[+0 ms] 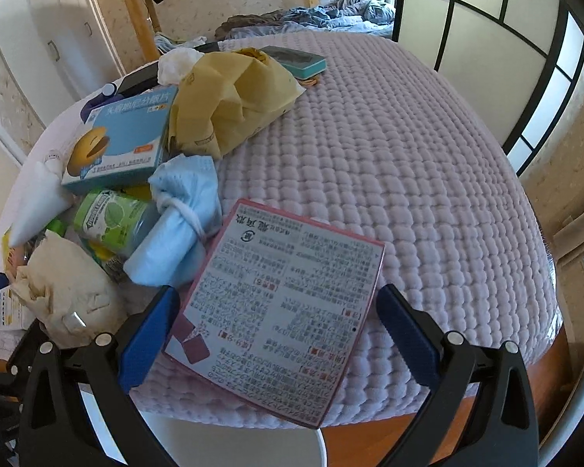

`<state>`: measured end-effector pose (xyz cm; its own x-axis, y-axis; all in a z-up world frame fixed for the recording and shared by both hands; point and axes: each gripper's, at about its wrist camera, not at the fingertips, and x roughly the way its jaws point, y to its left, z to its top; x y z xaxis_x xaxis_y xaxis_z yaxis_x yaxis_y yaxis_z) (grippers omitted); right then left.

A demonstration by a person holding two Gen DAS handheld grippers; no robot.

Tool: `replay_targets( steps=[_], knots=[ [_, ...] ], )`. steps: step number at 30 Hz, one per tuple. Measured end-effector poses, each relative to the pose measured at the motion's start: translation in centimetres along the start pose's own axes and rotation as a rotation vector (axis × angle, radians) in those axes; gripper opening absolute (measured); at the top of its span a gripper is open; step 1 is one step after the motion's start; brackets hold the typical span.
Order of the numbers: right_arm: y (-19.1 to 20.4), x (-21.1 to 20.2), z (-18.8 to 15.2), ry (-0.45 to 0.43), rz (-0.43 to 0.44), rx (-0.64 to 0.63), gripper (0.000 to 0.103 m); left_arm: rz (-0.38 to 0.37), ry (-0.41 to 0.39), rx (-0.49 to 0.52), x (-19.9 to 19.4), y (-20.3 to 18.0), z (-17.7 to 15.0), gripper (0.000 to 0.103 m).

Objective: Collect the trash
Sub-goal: 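Carry both held boxes off the bed over the white bin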

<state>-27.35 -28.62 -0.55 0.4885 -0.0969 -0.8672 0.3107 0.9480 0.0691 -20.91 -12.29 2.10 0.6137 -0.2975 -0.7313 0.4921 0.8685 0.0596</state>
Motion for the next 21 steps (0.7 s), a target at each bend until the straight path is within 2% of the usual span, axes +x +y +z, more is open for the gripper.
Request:
replay_targets(
  steps=[4, 7, 9, 10, 21],
  knots=[
    [0.0, -0.5, -0.4, -0.021, 0.009, -0.018, 0.091, -0.010, -0.005, 0.027, -0.1, -0.1, 0.0, 0.092],
    [-0.1, -0.8, -0.7, -0.027, 0.017, -0.025, 0.091, -0.036, -0.006, 0.030, -0.3, 0.0, 0.0, 0.082],
    [-0.2, -1.0, -0.8, -0.029, 0.021, -0.026, 0.090, -0.049, -0.005, 0.027, -0.4, 0.2, 0.0, 0.080],
    [-0.2, -1.0, -0.8, -0.031, 0.022, -0.026, 0.090, -0.059, -0.005, 0.027, -0.4, 0.2, 0.0, 0.074],
    [-1.4, -3.6, -1.7, -0.066, 0.059, 0.038, 0.089, -0.129, -0.011, 0.026, -1.1, 1.1, 0.4, 0.074]
  ],
)
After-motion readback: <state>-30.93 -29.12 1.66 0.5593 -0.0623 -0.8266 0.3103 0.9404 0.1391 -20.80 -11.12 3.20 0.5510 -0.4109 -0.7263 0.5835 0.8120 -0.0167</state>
